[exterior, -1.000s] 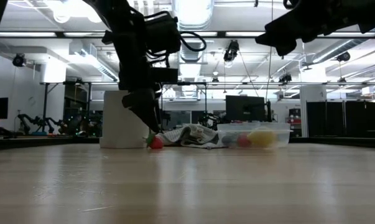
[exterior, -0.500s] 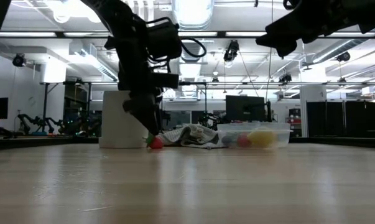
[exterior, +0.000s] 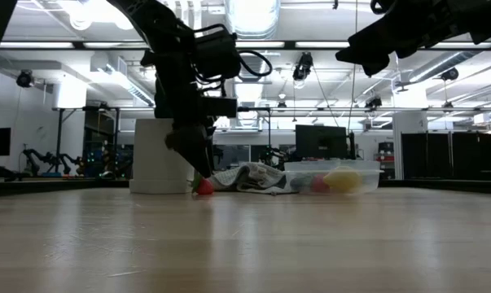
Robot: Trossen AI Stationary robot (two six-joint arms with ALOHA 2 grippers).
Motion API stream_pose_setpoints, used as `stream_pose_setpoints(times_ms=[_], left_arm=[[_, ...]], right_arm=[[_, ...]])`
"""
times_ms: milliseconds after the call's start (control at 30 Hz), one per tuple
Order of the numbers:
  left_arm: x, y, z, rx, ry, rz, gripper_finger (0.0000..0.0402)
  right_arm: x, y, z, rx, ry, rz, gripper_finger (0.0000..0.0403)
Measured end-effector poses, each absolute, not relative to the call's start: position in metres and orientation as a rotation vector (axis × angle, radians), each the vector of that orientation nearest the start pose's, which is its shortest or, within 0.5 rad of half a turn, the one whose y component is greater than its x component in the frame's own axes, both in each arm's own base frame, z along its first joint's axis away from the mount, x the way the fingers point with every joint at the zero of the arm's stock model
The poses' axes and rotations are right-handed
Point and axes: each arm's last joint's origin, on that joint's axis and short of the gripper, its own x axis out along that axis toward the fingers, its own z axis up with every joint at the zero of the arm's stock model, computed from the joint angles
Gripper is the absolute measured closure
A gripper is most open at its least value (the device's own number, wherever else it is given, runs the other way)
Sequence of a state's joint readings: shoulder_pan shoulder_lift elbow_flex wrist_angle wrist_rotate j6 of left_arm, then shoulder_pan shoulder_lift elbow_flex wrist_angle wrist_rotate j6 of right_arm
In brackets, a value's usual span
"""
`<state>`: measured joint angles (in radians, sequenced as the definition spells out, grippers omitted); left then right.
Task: Pick and placing Produce into tupperware
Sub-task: Put the strawberry into the transparent bin
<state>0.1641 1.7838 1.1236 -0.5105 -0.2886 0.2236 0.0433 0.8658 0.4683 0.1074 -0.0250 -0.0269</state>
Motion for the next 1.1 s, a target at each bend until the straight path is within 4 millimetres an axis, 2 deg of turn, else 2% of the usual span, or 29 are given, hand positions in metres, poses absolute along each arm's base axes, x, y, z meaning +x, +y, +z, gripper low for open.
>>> stream_pose_setpoints(times_ms=[300, 500, 833, 1100], left_arm=[[0.339, 0.05, 0.181, 0.263, 1.224, 0.213, 0.018], [0.339, 0.051, 0.181, 0.305, 1.231, 0.262, 0.018], [0.329, 0.049, 0.18, 0.269, 1.328, 0.303, 0.018], [0.329, 0.047, 0.18, 0.268, 1.328, 0.309, 0.018]], right_arm=[[0.19, 0.009, 0.237, -0.03, 0.29, 0.072, 0.0195], [0.19, 0.009, 0.237, -0.03, 0.291, 0.072, 0.0195], [0.19, 0.009, 0.235, -0.03, 0.319, 0.072, 0.0195], [0.19, 0.009, 0.235, -0.03, 0.317, 0.072, 0.0195]])
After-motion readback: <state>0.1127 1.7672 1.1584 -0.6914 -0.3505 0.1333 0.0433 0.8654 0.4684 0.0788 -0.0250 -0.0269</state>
